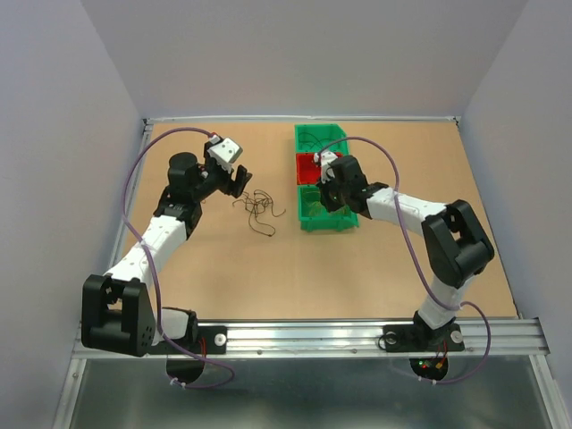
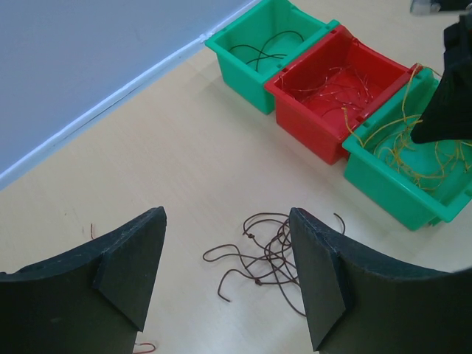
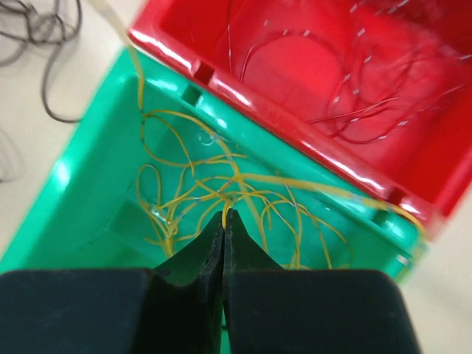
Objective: Untangle the cables
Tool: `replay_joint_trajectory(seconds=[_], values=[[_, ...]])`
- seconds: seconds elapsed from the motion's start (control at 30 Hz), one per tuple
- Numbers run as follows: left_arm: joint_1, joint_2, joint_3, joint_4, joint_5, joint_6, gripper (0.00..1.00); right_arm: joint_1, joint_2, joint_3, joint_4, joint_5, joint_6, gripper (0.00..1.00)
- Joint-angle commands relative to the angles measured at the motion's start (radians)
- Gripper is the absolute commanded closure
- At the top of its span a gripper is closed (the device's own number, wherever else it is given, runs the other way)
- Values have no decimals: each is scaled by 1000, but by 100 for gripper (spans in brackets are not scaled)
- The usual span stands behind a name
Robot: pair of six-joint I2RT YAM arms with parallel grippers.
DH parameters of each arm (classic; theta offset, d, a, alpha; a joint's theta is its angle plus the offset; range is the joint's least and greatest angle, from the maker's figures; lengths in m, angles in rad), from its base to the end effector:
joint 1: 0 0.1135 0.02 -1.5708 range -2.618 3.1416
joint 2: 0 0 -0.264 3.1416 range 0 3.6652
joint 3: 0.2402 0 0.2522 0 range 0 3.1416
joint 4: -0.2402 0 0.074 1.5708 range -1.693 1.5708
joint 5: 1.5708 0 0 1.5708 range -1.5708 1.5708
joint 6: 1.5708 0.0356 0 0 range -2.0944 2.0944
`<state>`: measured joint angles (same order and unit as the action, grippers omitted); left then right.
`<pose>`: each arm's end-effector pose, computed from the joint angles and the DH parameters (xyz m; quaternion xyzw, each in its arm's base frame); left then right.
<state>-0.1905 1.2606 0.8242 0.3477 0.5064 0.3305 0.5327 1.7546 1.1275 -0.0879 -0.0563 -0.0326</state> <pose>0.2830 -0.0722 0.3064 0.3474 0.6466 -0.1387 0.6649 0.3302 0.1970 0.2061 -0.2649 0.8701 0.1275 0.3956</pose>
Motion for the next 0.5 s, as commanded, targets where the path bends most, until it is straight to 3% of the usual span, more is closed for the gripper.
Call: replay_joint_trajectory(seconds=[0.0, 0.27, 0.47], values=[[-13, -12, -10, 27, -12, 22, 21, -36, 71, -55, 79, -123, -18, 99], [-29, 2, -8, 20, -29, 36, 21, -43, 89, -18, 105, -169, 11, 98], [-41, 5, -8, 19, -43, 45, 21, -43, -39, -17, 96, -166, 77, 76]])
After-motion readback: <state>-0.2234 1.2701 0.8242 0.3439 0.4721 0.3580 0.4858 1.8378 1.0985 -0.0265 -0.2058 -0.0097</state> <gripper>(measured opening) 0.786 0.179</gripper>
